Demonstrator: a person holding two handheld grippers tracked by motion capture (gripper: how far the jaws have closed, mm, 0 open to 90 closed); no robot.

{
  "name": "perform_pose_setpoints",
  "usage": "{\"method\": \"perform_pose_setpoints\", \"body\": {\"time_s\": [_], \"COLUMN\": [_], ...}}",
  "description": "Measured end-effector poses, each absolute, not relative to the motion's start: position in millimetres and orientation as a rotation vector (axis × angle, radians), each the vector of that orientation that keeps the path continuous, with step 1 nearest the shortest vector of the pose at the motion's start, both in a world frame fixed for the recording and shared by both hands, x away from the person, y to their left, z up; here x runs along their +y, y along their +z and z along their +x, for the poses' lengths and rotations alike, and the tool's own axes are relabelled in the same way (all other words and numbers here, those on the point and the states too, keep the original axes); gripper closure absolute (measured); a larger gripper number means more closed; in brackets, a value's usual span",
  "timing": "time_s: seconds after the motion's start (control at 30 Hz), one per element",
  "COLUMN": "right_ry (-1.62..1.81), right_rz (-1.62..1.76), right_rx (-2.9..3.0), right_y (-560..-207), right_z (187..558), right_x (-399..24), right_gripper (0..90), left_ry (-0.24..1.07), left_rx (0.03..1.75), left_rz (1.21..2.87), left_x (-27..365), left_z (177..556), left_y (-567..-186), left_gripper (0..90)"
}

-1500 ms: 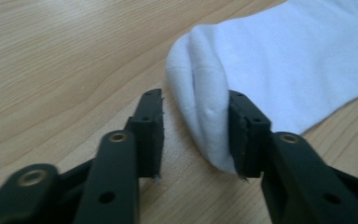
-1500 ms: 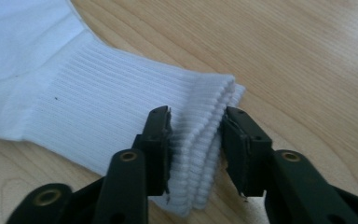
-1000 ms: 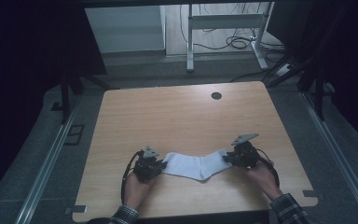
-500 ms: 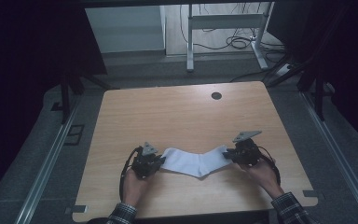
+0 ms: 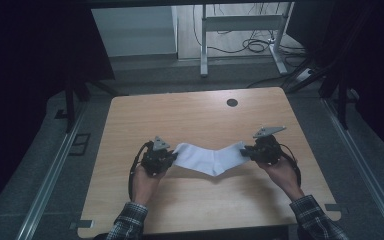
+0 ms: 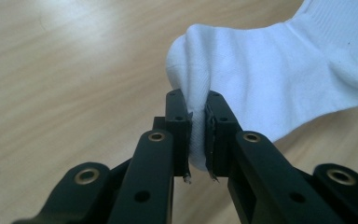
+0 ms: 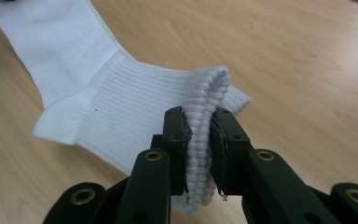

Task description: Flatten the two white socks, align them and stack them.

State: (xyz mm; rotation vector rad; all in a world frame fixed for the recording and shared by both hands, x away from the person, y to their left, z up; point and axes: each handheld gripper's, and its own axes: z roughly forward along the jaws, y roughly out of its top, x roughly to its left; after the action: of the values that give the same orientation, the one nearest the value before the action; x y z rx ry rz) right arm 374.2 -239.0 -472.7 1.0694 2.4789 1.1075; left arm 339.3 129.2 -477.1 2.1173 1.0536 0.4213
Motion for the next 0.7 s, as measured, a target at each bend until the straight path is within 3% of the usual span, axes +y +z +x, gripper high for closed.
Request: {"method": "perform_pose_setpoints", "body": {"time_s": [0.3, 0.7], "right_ry": [1.094, 1.03], "right_rz": [1.113, 1.172], "right_rx": [2.449, 2.448], "right_y": [-467, -496], "right_z": [407, 437], "right_x": [-237, -224], "right_gripper": [75.8, 75.5], "left_ry": [0.418, 0.453], "left_rx": [1.102, 1.209], "left_rz": [2.098, 2.087], "left_x": [126, 123], "left_z": [373, 402], "left_y": [-478, -505], "left_gripper": [81.8, 81.6]}}
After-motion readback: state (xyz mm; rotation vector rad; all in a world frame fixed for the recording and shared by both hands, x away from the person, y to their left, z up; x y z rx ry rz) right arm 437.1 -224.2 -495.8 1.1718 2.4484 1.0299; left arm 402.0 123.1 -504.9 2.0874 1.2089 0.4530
